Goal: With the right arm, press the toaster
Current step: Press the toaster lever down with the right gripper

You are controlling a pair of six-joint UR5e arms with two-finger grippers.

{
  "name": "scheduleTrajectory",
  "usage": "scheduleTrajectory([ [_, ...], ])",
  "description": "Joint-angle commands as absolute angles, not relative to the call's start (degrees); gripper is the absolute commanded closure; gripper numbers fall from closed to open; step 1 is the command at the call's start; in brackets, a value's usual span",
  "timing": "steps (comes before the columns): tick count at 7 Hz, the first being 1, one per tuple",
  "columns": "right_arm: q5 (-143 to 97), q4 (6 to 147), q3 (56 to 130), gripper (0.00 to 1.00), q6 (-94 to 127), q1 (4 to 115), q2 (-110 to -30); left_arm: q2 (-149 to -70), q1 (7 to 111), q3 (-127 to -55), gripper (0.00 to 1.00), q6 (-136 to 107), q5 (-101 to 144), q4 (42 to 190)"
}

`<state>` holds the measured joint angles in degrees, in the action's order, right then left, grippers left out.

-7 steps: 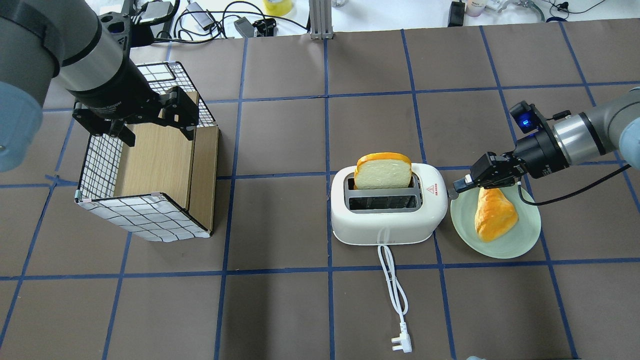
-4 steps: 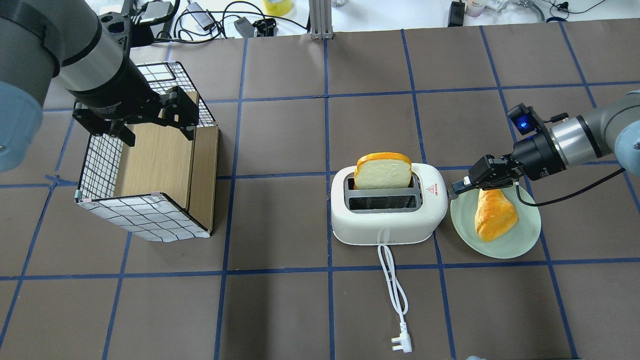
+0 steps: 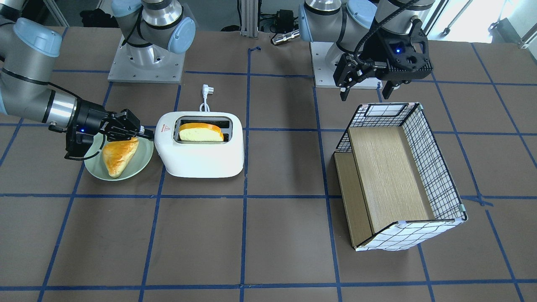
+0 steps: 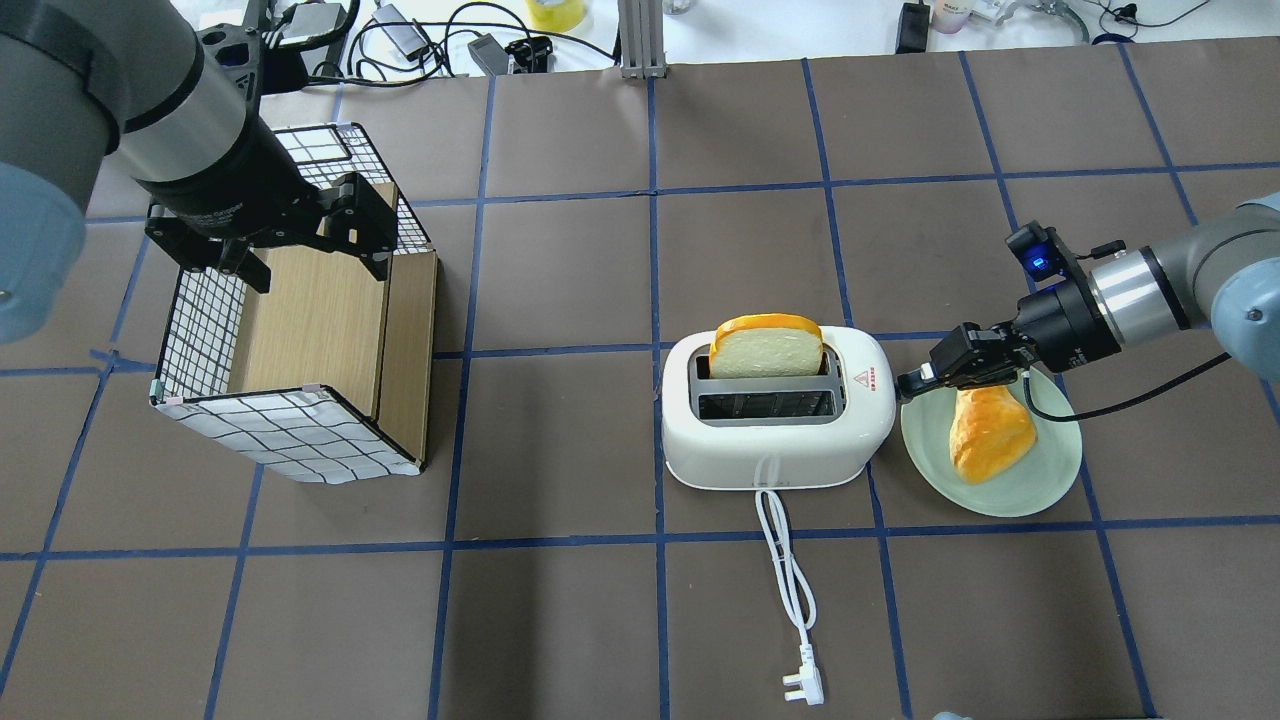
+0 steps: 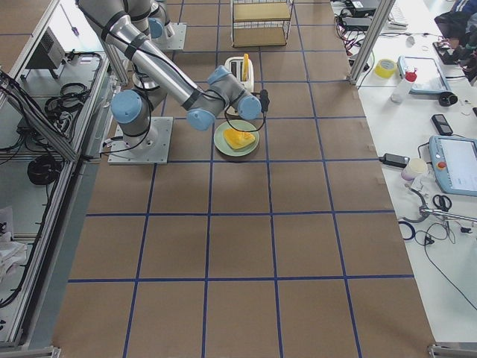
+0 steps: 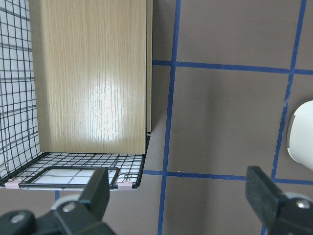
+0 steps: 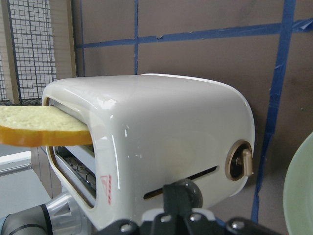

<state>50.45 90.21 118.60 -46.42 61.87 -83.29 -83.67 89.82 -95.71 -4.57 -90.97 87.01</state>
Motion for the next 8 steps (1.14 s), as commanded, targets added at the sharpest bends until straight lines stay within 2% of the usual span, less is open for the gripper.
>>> scheduleTrajectory([
  [1,50.45,91.66,118.83,1.0,-47.28,61.87,-82.18,-83.67,89.82,-95.71,0.0,-4.57,-90.97,87.01],
  [6,50.8,95.01,120.06,1.0,-47.99,61.87,-80.77,-83.67,89.82,-95.71,0.0,-4.57,-90.97,87.01],
  [8,51.68,94.83,119.1,1.0,-39.8,61.87,-81.56,-83.67,89.82,-95.71,0.0,-4.57,-90.97,87.01],
])
